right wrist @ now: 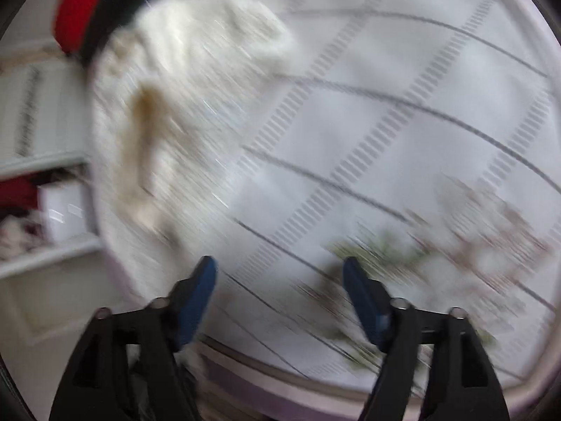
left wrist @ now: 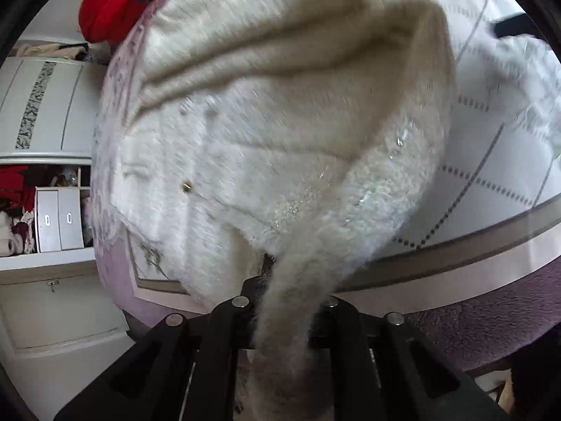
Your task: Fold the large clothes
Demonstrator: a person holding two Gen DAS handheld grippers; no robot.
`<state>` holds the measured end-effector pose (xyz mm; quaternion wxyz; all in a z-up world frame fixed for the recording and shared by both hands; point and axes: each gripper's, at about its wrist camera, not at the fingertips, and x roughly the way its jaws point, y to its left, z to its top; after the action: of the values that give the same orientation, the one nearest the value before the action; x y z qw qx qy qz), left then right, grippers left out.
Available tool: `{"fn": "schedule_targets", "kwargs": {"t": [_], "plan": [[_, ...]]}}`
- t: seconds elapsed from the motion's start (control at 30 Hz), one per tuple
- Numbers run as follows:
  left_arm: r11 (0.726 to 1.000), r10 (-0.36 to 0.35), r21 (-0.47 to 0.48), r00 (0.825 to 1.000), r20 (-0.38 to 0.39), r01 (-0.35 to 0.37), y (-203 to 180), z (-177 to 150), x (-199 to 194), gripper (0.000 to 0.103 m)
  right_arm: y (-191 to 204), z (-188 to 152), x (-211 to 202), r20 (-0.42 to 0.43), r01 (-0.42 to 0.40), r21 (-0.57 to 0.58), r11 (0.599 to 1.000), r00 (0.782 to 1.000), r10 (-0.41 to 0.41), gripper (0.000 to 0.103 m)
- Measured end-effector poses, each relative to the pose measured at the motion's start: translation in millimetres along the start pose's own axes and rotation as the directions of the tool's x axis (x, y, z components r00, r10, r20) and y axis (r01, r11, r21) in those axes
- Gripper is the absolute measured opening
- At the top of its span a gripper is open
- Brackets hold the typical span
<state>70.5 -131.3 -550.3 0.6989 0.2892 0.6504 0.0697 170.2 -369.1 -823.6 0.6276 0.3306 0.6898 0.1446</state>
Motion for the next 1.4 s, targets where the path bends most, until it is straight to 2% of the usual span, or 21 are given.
{"fn": "schedule_targets", "kwargs": {"t": [0.03,0.1,0.17,0.27,0.3,0.33,0.37,0.4,0.5,0.6,0.7,0.8,0.87,0.93,1.0,1.07,1.13,1.23,1.27,1.33,1.4], "plan": [[1.0,-0.002,-0.002,1.0,0.005,0.002,2.0,1.2,-4.1,0.006,-0.9,7.9,-2.8,0.037,-0.094,0.025,0.995,0.995,0.093,0.088],[1.0,-0.009,-0.007,1.0,0.011,0.009,5.4,4.2,-13.5,0.006,0.8,21.1,-5.1,0.102,-0.203,0.048,0.978,0.975,0.198,0.102],[1.0,-0.015,-0.008,1.0,0.01,0.015,14.2,7.7,-18.2,0.006,2.6,36.7,3.5,0.118,-0.232,0.061,0.971,0.968,0.224,0.103],[1.0,-0.024,-0.014,1.0,0.017,0.024,27.5,14.1,-22.5,0.006,7.3,58.1,35.1,0.035,-0.279,0.126,0.952,0.96,0.276,0.103],[0.999,-0.028,-0.02,0.999,0.023,0.029,27.4,16.0,-28.2,0.006,9.7,62.6,39.0,0.039,-0.3,0.138,0.944,0.954,0.297,0.101],[0.999,-0.036,-0.025,0.999,0.034,0.037,31.8,16.8,-31.6,0.006,12.3,66.4,40.1,0.063,-0.317,0.148,0.937,0.948,0.311,0.097],[0.998,-0.047,-0.03,0.998,0.045,0.048,36.9,18.2,-34.5,0.006,17.6,69.5,45.9,0.074,-0.302,0.156,0.94,0.953,0.294,0.069],[0.997,-0.061,-0.036,0.996,0.057,0.064,45.2,18.4,-36.0,0.005,19.6,71.3,48.7,0.068,-0.283,0.163,0.945,0.959,0.275,0.033],[0.99,-0.129,-0.04,0.988,0.086,0.133,53.5,15.7,-50.1,0.005,31.9,61.8,56.8,0.073,-0.274,0.199,0.941,0.961,0.265,0.024],[0.967,-0.247,-0.029,0.964,0.101,0.251,66.3,7.4,-69.2,0.005,41.9,48.2,15.7,0.075,-0.247,0.196,0.949,0.969,0.237,0.022],[0.913,-0.399,-0.046,0.911,0.108,0.405,95.5,-1.6,-87.2,0.005,72.2,23.8,-37.3,0.086,-0.142,0.159,0.977,0.988,0.13,0.022],[0.855,-0.498,-0.091,0.857,0.132,0.511,141.2,-1.3,-92.2,0.005,102.8,13.8,-83.9,0.094,-0.022,0.155,0.988,0.996,0.008,0.022],[0.818,-0.535,-0.155,0.831,0.152,0.555,175.5,5.8,-80.4,0.005,133.8,17.5,-102.0,0.089,0.038,0.156,0.987,0.995,-0.053,0.022],[0.793,-0.544,-0.215,0.821,0.172,0.57,207.9,15.6,-60.3,0.005,167.2,25.0,-101.8,0.086,0.063,0.149,0.987,0.993,-0.076,0.022],[0.763,-0.55,-0.281,0.813,0.19,0.582,240.5,26.1,-32.3,0.005,203.9,36.9,-86.2,0.094,0.093,0.135,0.986,0.99,-0.107,0.022],[0.746,-0.539,-0.337,0.818,0.202,0.575,266.4,33.5,-1.2,0.006,238.4,56.7,-66.1,0.093,0.112,0.123,0.986,0.988,-0.124,0.023],[0.727,-0.533,-0.388,0.822,0.2,0.566,287.0,41.7,36.0,0.008,268.1,76.2,-32.8,0.103,0.133,0.112,0.985,0.984,-0.144,0.023],[0.681,-0.551,-0.463,0.814,0.184,0.566,311.6,51.0,101.7,0.012,301.6,110.7,33.8,0.093,0.179,0.12,0.976,0.977,-0.191,0.027],[0.667,-0.567,-0.478,0.806,0.173,0.571,315.5,54.2,124.5,0.013,302.8,120.6,53.3,0.074,0.199,0.102,0.975,0.976,-0.207,0.03],[0.613,-0.617,-0.52,0.771,0.156,0.595,321.3,57.0,164.9,0.021,300.2,138.2,93.1,0.047,0.197,0.12,0.973,0.978,-0.204,0.042],[0.525,-0.67,-0.571,0.72,0.181,0.632,332.4,54.7,189.2,0.035,298.4,147.8,114.0,0.015,0.176,0.114,0.978,0.984,-0.179,0.067]]}}
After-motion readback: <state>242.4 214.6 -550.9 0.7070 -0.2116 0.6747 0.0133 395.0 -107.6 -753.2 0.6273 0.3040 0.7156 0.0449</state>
